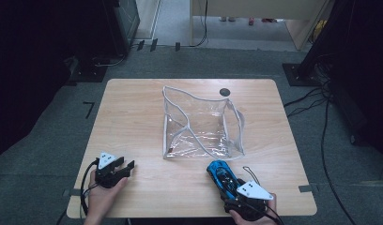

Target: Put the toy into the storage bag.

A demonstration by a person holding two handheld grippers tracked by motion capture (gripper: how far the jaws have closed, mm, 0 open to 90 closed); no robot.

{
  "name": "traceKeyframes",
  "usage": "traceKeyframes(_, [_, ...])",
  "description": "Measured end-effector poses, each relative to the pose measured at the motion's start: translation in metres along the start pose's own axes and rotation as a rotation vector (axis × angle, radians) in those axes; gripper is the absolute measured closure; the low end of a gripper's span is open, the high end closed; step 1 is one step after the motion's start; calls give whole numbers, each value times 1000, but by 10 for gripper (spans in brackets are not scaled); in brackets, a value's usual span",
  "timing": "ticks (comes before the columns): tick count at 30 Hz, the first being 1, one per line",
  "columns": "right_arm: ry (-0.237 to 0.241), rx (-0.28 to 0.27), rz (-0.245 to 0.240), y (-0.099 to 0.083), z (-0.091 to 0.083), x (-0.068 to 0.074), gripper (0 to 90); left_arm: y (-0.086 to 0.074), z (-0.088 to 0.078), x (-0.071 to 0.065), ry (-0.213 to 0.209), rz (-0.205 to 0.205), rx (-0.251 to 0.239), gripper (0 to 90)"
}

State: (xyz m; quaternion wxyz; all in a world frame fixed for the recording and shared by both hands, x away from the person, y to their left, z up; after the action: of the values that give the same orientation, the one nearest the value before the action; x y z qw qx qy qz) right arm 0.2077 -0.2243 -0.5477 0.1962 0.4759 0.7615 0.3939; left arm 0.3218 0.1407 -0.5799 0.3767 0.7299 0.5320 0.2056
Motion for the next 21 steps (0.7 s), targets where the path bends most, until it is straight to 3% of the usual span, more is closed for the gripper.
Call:
traceKeyframes(7, [31,-49,12,9,-36,-12,245,0,0,1,0,-8,-1,512])
traceKeyframes(12, [22,-87,-16,17,-62,-19,245,0,0,0,4,-7,-1,515])
traceKeyframes(21, [24,-71,-7,14,-52,-30,246,0,0,0,1,-11,-2,518])
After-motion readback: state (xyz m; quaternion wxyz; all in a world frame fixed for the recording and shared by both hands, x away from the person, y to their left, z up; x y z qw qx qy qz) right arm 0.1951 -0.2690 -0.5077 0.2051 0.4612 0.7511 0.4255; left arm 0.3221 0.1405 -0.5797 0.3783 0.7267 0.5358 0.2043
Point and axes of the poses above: each handheld gripper's, and its own axes: z roughly forward along the jaws, y roughly out of its top, x roughly to its left, the point moved 10 cm from there along z, roughly forward along the jaws, and after that the axes turned 2 degrees about y, right-handed, at the moved point
